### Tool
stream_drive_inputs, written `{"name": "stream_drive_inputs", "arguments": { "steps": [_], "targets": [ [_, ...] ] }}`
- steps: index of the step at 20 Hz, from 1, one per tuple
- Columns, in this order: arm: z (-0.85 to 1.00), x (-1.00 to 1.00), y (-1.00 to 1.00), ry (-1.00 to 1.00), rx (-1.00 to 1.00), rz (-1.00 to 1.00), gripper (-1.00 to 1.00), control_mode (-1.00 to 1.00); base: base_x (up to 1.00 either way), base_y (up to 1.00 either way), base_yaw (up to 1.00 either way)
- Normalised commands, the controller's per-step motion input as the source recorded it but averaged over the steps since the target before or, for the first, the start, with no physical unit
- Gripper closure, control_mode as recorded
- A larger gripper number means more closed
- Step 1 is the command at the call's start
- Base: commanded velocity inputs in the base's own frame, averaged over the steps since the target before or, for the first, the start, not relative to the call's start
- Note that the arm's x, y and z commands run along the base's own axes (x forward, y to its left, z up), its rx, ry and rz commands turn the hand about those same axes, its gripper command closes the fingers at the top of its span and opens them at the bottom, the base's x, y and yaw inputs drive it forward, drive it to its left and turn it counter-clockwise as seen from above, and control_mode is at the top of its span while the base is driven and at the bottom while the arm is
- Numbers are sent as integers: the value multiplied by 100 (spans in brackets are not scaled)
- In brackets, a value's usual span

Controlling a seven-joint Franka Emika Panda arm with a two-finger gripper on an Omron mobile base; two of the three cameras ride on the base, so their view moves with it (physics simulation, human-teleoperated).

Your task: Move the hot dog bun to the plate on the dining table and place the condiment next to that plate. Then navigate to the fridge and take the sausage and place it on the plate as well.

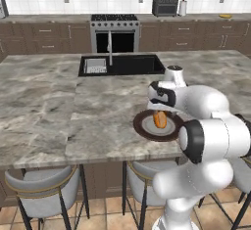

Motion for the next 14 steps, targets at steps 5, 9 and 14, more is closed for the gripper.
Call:
{"name": "stream_drive_inputs", "arguments": {
  "steps": [5,9,14],
  "targets": [
    [71,-77,13,-7,-1,0,-100,-100,0,0,0],
    [65,-85,14,-10,-2,0,-100,-100,0,0,0],
    [61,-90,7,-11,-3,0,-100,-100,0,0,0]
  ]
}}
